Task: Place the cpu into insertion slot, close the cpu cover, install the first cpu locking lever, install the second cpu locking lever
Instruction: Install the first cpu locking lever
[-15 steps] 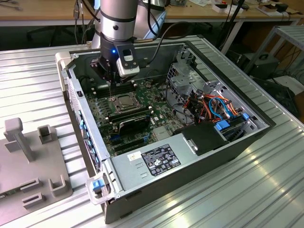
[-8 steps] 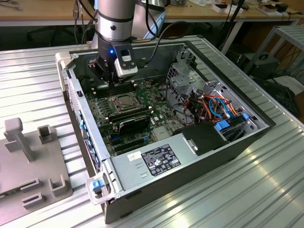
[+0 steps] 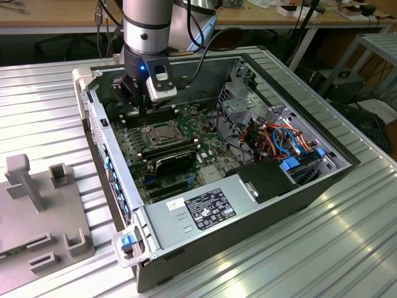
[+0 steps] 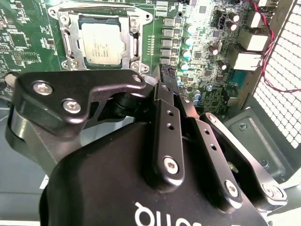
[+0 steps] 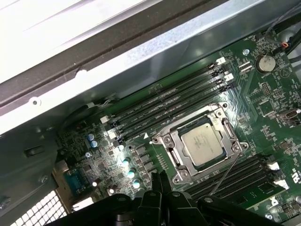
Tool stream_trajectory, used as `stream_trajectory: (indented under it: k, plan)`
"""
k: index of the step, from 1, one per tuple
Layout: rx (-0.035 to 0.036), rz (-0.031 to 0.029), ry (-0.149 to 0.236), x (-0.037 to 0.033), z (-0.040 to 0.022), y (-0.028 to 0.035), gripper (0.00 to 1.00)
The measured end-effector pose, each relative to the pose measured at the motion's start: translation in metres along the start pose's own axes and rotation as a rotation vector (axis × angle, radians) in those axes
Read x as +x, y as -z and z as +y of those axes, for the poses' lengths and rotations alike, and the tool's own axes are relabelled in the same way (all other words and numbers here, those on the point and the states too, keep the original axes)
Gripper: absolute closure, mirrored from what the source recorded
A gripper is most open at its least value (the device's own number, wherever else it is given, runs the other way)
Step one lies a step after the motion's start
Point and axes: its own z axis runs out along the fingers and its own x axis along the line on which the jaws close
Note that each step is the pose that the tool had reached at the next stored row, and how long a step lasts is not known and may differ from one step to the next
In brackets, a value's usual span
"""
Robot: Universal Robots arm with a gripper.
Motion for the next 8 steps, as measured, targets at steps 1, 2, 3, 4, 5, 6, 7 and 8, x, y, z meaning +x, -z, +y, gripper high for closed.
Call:
stream_trajectory:
  k: [1, 2, 3, 4, 5, 6, 7, 8]
  plan:
    - [0.0, 0.0, 0.001, 0.0004, -0.0002, 0.0, 0.89]
    - [0.0, 0.0, 0.001, 0.0009, -0.0005, 0.0, 0.89]
    - [0.0, 0.0, 0.002, 0.0014, -0.0007, 0.0, 0.89]
    - [0.0, 0.0, 0.002, 0.0018, -0.0009, 0.0, 0.89]
    - [0.0, 0.0001, 0.003, 0.0022, -0.0012, 0.0, 0.89]
    - [-0.0001, 0.0, 0.004, 0.0026, -0.0014, 0.0, 0.89]
    - [0.0, 0.0001, 0.005, 0.0028, -0.0014, 0.0, 0.89]
    - [0.0001, 0.0002, 0.009, 0.0041, 0.0007, 0.0, 0.89]
